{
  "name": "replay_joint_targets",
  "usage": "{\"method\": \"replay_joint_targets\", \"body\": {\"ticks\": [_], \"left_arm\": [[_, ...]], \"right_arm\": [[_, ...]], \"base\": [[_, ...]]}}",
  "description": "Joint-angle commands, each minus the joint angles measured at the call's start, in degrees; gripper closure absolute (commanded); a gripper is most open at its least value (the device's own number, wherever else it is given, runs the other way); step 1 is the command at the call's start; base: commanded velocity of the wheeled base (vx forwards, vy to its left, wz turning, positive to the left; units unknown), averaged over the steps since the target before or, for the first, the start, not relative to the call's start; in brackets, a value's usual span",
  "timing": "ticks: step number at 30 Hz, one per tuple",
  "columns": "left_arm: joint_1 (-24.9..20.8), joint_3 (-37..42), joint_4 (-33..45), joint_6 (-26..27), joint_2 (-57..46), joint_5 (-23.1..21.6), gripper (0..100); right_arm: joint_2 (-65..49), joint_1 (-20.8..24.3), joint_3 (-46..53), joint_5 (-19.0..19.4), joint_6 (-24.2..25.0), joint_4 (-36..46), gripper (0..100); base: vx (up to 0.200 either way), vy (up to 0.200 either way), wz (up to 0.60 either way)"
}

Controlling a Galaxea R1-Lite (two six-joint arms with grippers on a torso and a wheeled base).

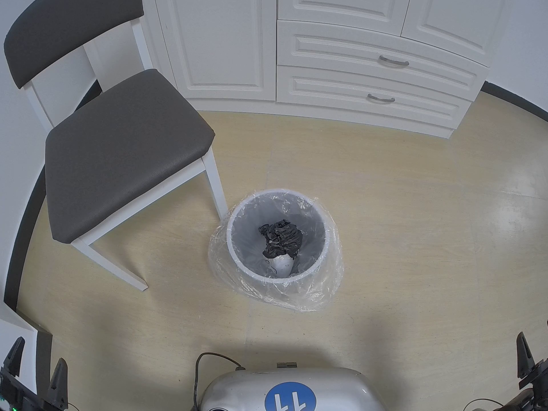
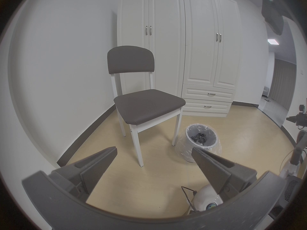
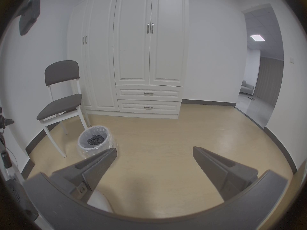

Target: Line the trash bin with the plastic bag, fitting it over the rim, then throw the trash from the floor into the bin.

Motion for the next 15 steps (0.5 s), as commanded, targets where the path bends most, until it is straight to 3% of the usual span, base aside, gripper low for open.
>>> {"method": "replay_joint_targets", "body": {"ticks": [1,5,9,15], "left_arm": [[0.0,1.0,0.0,0.0,-0.9,0.0,0],[0.0,1.0,0.0,0.5,-0.9,-0.1,0],[0.0,1.0,0.0,0.6,-0.9,-0.1,0],[0.0,1.0,0.0,0.2,-0.8,-0.1,0]], "right_arm": [[-0.8,0.0,0.9,0.7,0.7,0.0,0],[-0.8,0.0,0.9,1.3,0.9,0.3,0],[-0.8,-0.1,0.8,6.2,-0.4,3.5,0],[-0.8,0.0,1.0,6.1,-0.6,3.3,0]], "base": [[0.000,0.000,0.00],[0.000,0.000,0.00],[0.000,0.000,0.00],[0.000,0.000,0.00]]}}
